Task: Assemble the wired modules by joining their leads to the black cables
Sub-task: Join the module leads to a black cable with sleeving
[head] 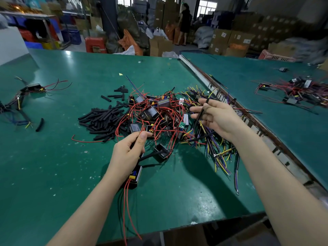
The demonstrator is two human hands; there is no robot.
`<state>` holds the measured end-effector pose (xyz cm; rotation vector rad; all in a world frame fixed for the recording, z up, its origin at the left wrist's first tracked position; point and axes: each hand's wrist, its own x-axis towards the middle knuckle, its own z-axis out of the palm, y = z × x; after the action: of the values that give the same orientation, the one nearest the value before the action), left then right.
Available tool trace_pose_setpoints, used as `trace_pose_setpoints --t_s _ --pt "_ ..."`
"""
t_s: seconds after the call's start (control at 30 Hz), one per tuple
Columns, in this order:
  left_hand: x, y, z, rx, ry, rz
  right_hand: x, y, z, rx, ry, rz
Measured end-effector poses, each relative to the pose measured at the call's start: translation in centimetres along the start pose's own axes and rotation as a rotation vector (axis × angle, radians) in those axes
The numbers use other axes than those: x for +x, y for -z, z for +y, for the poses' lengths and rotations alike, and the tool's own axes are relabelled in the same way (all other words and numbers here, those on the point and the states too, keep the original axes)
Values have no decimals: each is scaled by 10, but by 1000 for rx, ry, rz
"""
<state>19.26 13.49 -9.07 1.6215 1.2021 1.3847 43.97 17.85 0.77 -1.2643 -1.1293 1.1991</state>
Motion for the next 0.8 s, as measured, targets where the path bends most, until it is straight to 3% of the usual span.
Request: trace_pose_setpoints --t_s 0.07,0.23,0.33,0.63,0.7,0.8 --pt "0 0 0 -1 0 -14 -9 -8 0 -99 70 34" --pt "0 -2 4 -28 1 -13 -29 -56 5 -760 460 -26" --pt "0 -3 4 -11 -9 15 -31 -82 14 -997 521 -50" --pt "4 -6 2 -12 46 36 -28 -96 43 -859 428 -107" --pt "3 -6 2 -26 49 42 -28 -99 43 -625 386 -110" --pt "3 -6 3 -62 51 38 -23 -97 34 -13 241 -18"
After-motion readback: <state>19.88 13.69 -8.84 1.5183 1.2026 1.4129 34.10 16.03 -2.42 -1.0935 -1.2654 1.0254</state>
